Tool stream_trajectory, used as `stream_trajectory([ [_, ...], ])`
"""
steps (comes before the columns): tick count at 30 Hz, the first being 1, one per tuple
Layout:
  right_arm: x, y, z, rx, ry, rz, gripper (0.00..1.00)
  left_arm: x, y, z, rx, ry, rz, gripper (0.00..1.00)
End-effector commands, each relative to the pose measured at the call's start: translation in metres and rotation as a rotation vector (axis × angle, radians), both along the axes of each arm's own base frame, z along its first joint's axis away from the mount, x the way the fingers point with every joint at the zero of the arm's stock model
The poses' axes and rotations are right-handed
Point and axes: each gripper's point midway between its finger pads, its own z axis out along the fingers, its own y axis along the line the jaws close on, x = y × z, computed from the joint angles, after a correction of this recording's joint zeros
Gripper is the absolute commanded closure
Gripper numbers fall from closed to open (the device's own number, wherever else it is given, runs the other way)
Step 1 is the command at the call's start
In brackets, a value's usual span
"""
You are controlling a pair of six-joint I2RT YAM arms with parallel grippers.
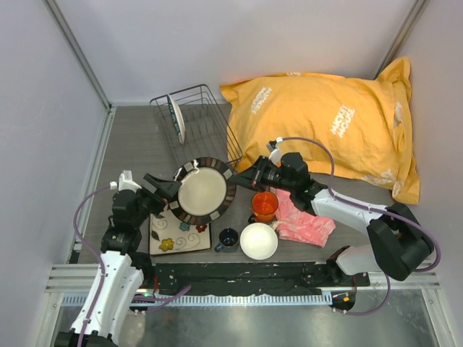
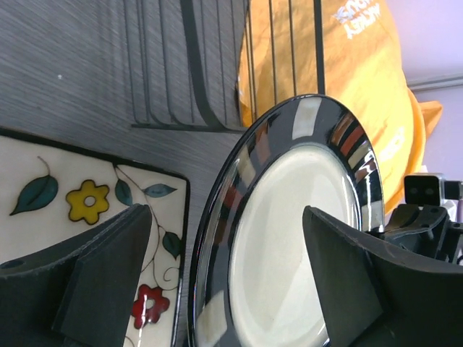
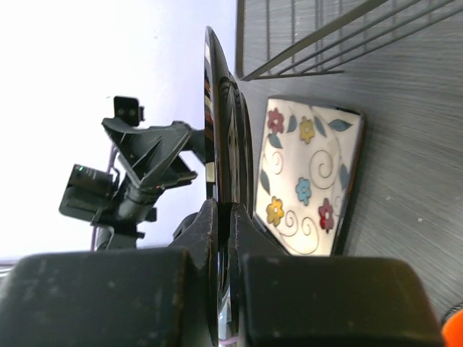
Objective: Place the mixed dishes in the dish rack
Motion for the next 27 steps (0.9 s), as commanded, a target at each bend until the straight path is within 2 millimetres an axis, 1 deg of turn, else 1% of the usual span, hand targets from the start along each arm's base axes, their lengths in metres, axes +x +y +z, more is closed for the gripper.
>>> stream_trajectory([
  [1,-0.009,0.009,0.085,0.261,-0.164,0.082,0.99,0.009,-0.012,0.025,-0.07,-0.096,-0.05,0.14],
  [2,-0.01,0.009,0.085,0.261,-0.164,0.084,0.99,0.009,-0.015,0.028,-0.086,-0.109,-0.063,0.16],
  [3,-0.01,0.009,0.083,0.256,-0.167,0.082,0.99,0.012,-0.019,0.04,-0.116,-0.158,-0.074,0.19],
  [4,-0.01,0.008,0.083,0.254,-0.173,0.083,0.99,0.011,-0.023,0.042,-0.133,-0.161,-0.101,0.31],
  [5,-0.01,0.008,0.082,0.25,-0.174,0.081,0.99,0.013,-0.025,0.048,-0.142,-0.185,-0.11,0.39],
  [6,-0.009,0.008,0.08,0.243,-0.174,0.077,0.99,0.013,-0.027,0.05,-0.143,-0.185,-0.121,0.47],
  [7,-0.009,0.007,0.078,0.227,-0.182,0.073,0.99,0.013,-0.027,0.051,-0.14,-0.187,-0.125,0.64],
  [9,-0.007,0.006,0.077,0.212,-0.189,0.063,0.99,0.014,-0.027,0.052,-0.133,-0.18,-0.13,0.79],
  [10,-0.006,0.006,0.073,0.193,-0.19,0.056,0.99,0.013,-0.027,0.052,-0.126,-0.18,-0.132,0.92],
  [11,-0.006,0.005,0.074,0.186,-0.195,0.054,0.99,0.013,-0.027,0.052,-0.126,-0.177,-0.131,0.99],
  [12,-0.005,0.004,0.074,0.179,-0.204,0.05,0.99,0.013,-0.027,0.052,-0.125,-0.179,-0.132,1.0],
  [16,-0.003,0.004,0.063,0.136,-0.196,0.046,0.99,0.011,-0.027,0.056,-0.13,-0.193,-0.133,1.0],
  [19,-0.003,0.006,0.053,0.125,-0.179,0.053,0.87,0.01,-0.028,0.063,-0.134,-0.214,-0.138,1.0],
  [20,-0.003,0.006,0.05,0.126,-0.169,0.057,0.71,0.01,-0.029,0.065,-0.137,-0.214,-0.141,1.0],
  [21,-0.003,0.008,0.044,0.119,-0.154,0.061,0.65,0.01,-0.029,0.068,-0.138,-0.223,-0.143,1.0],
  [23,-0.002,0.009,0.038,0.117,-0.141,0.068,0.5,0.01,-0.029,0.073,-0.143,-0.232,-0.145,1.0],
  [25,-0.001,0.012,0.029,0.109,-0.121,0.08,0.45,0.011,-0.031,0.08,-0.15,-0.246,-0.157,1.0],
  [27,-0.001,0.014,0.025,0.11,-0.102,0.09,0.4,0.011,-0.033,0.084,-0.163,-0.251,-0.167,1.0],
])
